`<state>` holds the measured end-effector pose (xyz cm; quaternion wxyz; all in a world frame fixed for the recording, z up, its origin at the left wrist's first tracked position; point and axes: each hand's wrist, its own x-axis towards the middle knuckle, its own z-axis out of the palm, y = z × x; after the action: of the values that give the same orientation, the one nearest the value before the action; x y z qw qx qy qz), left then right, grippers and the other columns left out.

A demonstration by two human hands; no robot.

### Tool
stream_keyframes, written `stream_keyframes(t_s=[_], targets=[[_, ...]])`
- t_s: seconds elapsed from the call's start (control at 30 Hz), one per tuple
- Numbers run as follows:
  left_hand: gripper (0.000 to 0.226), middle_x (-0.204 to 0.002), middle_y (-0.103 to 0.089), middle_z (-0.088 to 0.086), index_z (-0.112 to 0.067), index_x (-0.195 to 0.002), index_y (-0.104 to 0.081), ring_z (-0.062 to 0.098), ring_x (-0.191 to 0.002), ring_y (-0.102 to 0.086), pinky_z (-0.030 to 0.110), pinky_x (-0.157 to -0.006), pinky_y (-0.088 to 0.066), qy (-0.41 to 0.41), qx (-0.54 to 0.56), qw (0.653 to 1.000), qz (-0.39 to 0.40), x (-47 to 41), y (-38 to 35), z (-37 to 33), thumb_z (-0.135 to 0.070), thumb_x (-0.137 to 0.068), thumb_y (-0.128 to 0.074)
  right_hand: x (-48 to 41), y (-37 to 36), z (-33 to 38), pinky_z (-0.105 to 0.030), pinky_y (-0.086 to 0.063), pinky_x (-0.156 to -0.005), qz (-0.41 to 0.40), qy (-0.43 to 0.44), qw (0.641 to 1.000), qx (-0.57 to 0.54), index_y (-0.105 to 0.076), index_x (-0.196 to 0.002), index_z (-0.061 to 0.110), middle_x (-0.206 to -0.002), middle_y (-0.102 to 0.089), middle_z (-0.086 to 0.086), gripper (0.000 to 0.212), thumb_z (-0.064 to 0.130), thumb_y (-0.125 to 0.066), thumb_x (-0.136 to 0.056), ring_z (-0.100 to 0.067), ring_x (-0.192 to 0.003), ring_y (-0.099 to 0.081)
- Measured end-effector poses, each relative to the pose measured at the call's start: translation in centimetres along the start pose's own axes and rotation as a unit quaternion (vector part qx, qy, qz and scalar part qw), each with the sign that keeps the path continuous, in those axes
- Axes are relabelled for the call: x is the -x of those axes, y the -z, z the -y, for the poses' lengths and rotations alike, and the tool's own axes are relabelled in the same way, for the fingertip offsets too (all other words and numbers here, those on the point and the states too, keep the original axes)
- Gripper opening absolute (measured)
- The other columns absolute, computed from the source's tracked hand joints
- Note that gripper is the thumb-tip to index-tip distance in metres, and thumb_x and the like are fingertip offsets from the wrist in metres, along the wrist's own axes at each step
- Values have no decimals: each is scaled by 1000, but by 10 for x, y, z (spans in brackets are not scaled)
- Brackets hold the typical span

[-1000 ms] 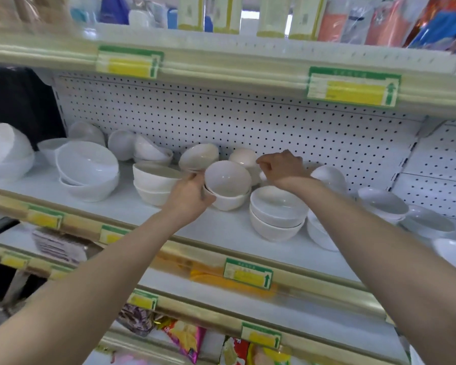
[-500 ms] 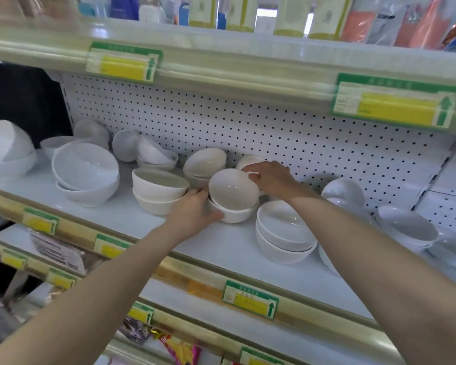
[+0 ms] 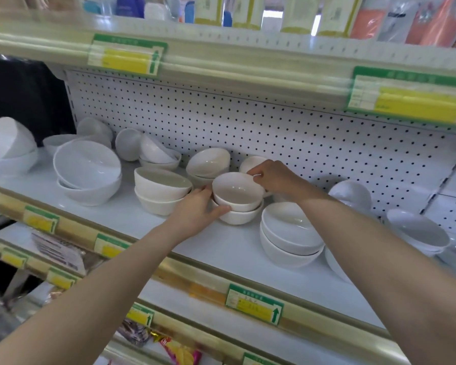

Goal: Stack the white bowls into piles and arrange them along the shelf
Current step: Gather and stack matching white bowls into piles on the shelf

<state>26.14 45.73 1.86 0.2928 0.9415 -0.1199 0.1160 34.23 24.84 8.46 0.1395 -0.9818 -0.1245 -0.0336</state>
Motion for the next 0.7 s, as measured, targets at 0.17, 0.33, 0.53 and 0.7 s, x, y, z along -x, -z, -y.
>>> stream_keyframes(t_s=[0.17,0.33,0.53,0.7], targets=[[46,-108,-61,13,-7,-108,-57,29,-107,-53,40,-92,-41,-5,-18,1000,22,-2,1,4,-51,-92,-56,5,-10,0,-37,-46,-97,29,-3,999,34,-69,-124,19,-128,-65,-2,39,10,-42,-97,-28,-116,-57],[50,-112,-61,11,-8,-114,-55,28,-109,-54,38,-92,-41,-20,-21,999,26,-5,1,9,-53,-91,-56,6,-12,-4,-34,-44,-99,16,-10,999,27,-69,-123,29,-131,-64,3,39,17,-41,-99,-24,-119,-55],[76,-119,-57,13,-6,-148,-29,31,-115,-50,37,-92,-41,-57,-12,998,2,-7,5,2,-52,-93,-53,15,1,-4,-30,-48,-92,-27,-40,999,-4,-73,-111,26,-112,-71,0,34,17,-43,-98,-20,-99,-65],[71,-148,-41,16,-7,-152,-25,35,-127,-46,37,-101,-39,-111,-13,994,-9,-21,15,-12,-42,-96,-53,24,32,-14,-42,-48,-97,-95,-80,992,36,-69,-116,33,-115,-69,4,34,22,-40,-100,-23,-104,-63]])
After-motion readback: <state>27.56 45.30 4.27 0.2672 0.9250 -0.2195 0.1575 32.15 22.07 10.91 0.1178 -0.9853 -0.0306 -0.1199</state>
